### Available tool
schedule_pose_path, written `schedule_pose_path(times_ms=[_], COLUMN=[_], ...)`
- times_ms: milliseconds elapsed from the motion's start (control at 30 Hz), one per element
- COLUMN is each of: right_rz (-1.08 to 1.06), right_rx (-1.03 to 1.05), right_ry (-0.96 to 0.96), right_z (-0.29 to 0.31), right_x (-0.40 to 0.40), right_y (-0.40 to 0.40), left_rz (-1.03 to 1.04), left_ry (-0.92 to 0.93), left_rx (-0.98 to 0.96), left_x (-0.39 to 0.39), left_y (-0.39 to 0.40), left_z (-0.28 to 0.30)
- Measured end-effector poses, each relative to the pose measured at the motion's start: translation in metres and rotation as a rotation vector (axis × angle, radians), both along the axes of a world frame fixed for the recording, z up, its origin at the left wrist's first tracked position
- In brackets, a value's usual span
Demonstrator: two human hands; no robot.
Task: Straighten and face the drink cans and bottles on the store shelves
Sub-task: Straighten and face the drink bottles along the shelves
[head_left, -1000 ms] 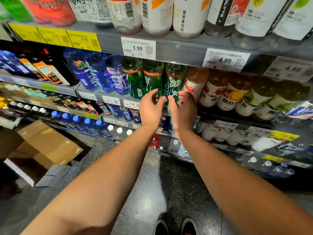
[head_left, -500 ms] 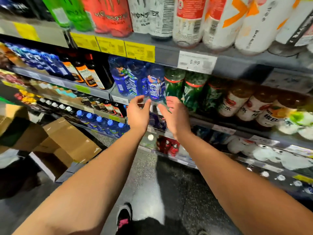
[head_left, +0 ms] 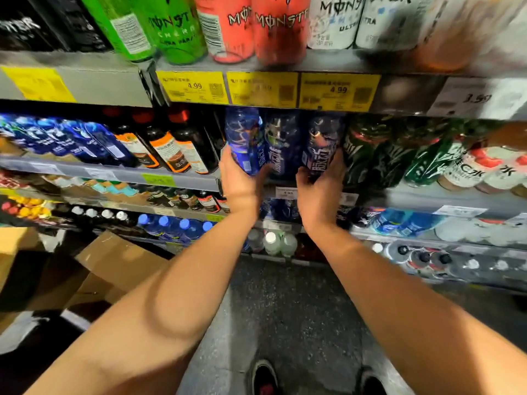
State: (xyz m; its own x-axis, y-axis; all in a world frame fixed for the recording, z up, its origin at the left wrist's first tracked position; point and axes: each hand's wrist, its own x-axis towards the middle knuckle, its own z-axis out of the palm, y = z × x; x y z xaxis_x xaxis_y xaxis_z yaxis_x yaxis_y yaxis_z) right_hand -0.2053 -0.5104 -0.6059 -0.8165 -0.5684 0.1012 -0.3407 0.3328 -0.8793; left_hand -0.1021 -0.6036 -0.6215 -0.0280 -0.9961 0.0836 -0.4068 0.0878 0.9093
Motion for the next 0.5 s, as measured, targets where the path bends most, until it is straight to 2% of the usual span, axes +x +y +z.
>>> schedule_pose_path(times_ms=[233, 500], right_rz=[-0.044, -0.100], right_rx=[0.063, -0.002], right_ry=[0.041, -0.012], right_z=[-0.003, -0.001], right_x=[-0.004, -0.006], right_y=[-0.010, -0.019], left_rz=[0.019, 0.078], left_ry=[0.158, 0.160], left_rx=[0.001, -0.046], left_x=[0.004, 0.004], left_y=[-0.011, -0.004], left_z=[-0.005, 0.011])
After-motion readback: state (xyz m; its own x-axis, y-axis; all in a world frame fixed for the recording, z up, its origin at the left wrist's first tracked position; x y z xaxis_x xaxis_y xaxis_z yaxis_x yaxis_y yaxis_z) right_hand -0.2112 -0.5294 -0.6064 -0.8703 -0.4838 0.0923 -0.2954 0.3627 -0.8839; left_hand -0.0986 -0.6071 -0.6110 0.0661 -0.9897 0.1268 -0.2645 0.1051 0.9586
